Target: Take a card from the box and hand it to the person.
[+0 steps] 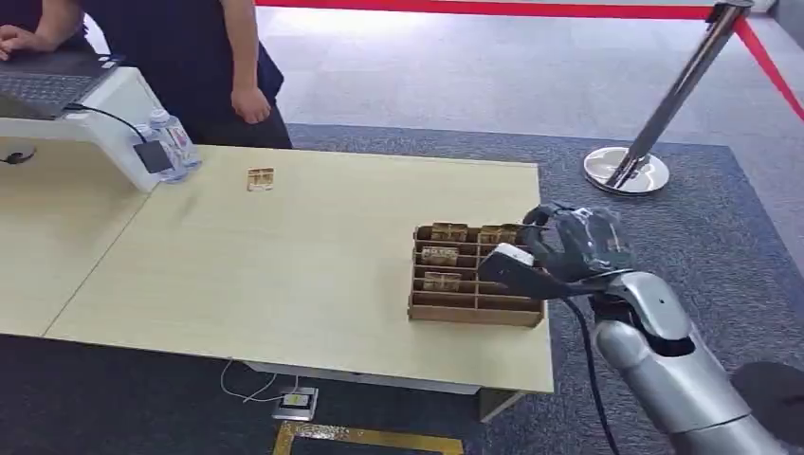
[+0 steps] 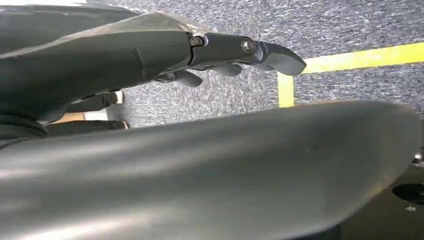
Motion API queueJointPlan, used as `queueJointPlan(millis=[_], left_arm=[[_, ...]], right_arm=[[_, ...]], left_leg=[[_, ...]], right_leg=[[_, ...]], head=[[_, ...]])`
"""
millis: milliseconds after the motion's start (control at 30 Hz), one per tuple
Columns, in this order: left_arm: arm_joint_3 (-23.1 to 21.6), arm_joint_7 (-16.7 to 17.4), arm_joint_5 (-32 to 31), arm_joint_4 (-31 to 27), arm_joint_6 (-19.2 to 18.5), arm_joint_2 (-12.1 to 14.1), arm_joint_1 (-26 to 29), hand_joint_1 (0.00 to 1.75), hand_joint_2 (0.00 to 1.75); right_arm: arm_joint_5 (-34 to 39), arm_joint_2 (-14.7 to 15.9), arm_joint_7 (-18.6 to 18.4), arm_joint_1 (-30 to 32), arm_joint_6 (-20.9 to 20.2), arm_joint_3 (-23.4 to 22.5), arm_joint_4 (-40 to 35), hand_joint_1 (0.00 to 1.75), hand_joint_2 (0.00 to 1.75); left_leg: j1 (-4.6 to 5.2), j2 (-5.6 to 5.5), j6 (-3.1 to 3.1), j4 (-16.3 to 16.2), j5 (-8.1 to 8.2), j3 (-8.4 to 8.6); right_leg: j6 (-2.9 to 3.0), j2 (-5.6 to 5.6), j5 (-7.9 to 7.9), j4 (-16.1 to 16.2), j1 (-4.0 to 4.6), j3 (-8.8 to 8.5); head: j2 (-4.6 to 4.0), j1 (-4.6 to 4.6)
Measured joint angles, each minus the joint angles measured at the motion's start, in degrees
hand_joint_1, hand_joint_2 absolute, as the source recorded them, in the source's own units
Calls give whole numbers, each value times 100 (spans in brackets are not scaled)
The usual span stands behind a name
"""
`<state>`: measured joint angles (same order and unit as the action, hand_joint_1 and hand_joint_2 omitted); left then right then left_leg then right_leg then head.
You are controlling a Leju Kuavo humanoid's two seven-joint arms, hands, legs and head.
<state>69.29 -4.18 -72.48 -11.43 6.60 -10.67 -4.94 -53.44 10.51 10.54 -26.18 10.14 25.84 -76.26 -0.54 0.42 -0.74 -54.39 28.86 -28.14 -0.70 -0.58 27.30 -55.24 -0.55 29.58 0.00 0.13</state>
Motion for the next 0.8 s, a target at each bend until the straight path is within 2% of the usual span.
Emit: queueJointPlan(millis=[167, 300, 567, 800], left_arm=[[0, -35, 2, 0, 0, 0, -7, 0, 0], [0, -50, -37, 0, -2, 2, -24, 0, 0], [-2, -50, -111, 0, -2, 2, -58, 0, 0], [-46, -28, -221, 0, -2, -2, -88, 0, 0]], right_arm=[[-195, 26, -46, -472, -218, 77, -227, 175, 175], [-420, -136, -225, -971, -240, 374, -253, 175, 175], [-553, -921, -383, -1800, 81, 1043, 287, 175, 175], [-785, -1725, -437, -2096, 451, 1246, 1087, 175, 175]], left_leg=[[0, 0, 0, 0, 0, -2], [-2, 1, -2, 0, -2, -2], [-3, 2, -4, 0, -5, -3], [-3, 2, -4, 0, -5, -4]], right_leg=[[0, 0, 0, -2, 0, -1], [1, 0, 0, -4, 0, 1], [2, 0, 0, -11, 8, 3], [1, 0, 0, -10, 8, 3]], head=[[0, 2], [0, 0], [0, 2], [0, 0]])
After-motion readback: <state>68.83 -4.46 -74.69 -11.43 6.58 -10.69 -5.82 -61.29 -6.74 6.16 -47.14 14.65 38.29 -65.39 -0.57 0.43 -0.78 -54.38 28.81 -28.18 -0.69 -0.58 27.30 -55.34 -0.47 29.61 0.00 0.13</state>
